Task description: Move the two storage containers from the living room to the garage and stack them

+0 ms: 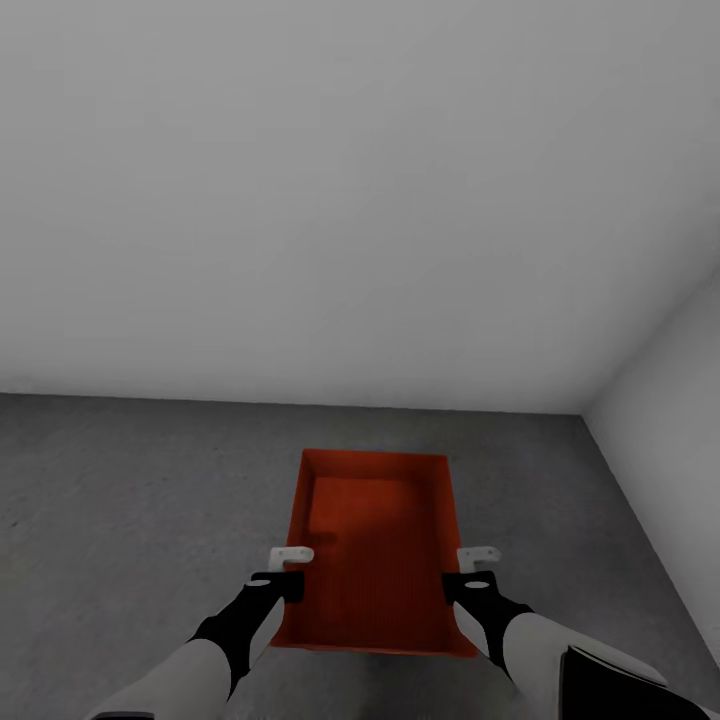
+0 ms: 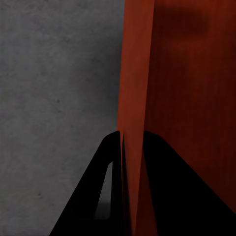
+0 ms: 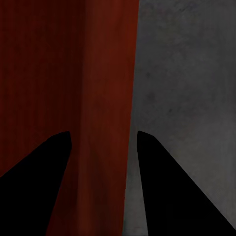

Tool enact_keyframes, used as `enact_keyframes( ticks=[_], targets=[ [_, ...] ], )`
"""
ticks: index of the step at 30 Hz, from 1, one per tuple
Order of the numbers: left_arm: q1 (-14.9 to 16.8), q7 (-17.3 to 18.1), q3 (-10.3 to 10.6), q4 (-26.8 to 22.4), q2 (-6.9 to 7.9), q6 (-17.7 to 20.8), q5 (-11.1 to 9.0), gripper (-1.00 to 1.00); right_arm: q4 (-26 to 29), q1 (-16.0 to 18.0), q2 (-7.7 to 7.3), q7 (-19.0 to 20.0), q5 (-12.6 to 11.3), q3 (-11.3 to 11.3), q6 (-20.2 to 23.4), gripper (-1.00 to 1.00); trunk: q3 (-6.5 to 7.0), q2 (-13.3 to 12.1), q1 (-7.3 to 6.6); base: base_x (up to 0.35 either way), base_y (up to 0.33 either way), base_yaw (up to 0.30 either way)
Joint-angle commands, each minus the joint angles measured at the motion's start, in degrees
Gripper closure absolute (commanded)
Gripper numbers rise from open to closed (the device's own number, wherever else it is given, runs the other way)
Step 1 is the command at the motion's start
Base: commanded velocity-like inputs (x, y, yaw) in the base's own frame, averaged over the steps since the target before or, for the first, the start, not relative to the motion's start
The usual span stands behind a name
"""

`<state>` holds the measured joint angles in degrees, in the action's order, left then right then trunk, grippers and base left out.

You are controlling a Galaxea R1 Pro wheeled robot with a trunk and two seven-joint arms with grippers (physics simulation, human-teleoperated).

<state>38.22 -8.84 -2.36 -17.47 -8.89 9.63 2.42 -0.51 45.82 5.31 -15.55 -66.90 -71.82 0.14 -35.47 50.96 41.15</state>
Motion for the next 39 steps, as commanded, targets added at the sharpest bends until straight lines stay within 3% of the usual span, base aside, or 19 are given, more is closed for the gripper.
enact_keyframes(
  ticks=[1, 39],
  targets=[
    [0.0, 0.0, -1.4, 0.0, 0.02, 0.4, 0.3, 1.00, -0.5, 0.1, -0.03, -0.3, 0.2, -0.5, 0.0, 1.00, -0.04, 0.0, 0.00, -0.008, 0.000, 0.000],
    [0.0, 0.0, -1.4, 0.0, -0.07, 0.4, 0.3, 1.00, -0.5, 0.1, -0.03, -0.3, 0.2, -0.5, 0.0, 1.00, -0.04, 0.0, 0.00, -0.021, -0.032, 0.000]
  ],
)
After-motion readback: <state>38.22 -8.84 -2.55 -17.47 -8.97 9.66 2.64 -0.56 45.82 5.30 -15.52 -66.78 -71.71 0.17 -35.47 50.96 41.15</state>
